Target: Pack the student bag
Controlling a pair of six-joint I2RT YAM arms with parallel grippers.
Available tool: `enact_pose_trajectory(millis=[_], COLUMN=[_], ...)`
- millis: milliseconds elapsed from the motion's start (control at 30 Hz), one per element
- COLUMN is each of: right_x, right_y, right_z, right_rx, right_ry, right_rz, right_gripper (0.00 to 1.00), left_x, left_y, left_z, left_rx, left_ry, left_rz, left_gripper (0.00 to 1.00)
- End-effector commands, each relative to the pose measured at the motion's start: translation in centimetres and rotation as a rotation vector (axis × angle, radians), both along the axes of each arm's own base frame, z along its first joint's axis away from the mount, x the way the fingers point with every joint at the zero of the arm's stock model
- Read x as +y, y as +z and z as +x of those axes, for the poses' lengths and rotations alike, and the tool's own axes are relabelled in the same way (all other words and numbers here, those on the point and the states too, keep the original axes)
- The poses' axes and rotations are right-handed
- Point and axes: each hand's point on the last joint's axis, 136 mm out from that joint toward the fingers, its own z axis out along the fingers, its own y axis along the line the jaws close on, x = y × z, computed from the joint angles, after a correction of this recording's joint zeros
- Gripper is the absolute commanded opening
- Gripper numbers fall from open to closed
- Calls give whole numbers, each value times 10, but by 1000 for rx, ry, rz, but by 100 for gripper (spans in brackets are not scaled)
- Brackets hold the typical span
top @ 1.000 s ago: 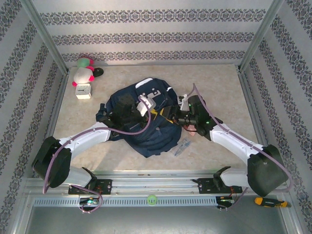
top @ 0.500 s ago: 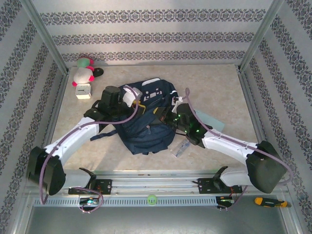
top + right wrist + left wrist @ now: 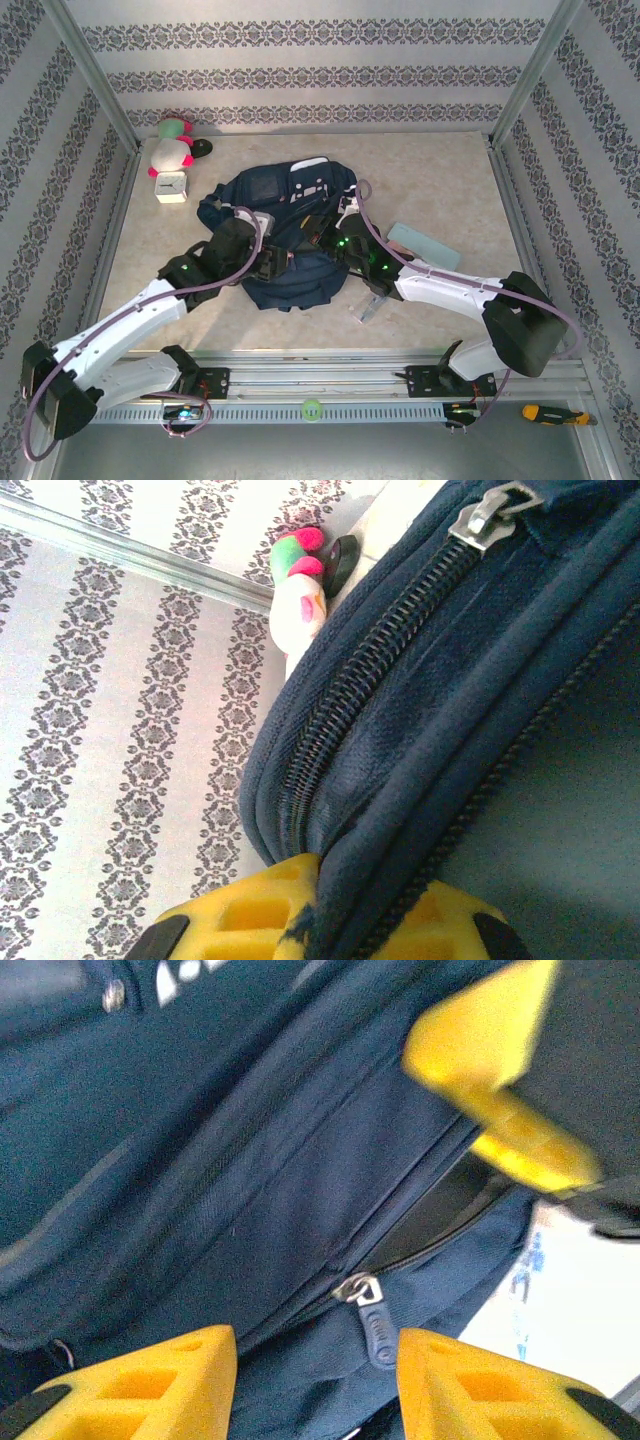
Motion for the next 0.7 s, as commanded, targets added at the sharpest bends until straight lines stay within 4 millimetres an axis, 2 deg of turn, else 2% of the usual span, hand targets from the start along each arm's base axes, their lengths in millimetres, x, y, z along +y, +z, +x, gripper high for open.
enact_pose_trajectory(millis=[0,133,367,533,667], right_x=[6,7,10,11,10], right_y=[49,49,47,45,44], right_z=[11,10,8,8,8], right_rx=[-119,-121,-115,-113,-112], right_ry=[-39,-32,-21,-17,-19], right_rz=[90,80,78,72,68], right_gripper=[0,0,0,0,0], left_x=[1,-18,-35,-36,-23], left_y=[-17,-21,-24,-18,-9], left_z=[4,10,12,12,9], left_rx=[60,78,83,73,58], left_ry=[96,63,33,43,92], left_rz=[-10,-36,-59,-72,-68], left_gripper=[46,47,49,50,49])
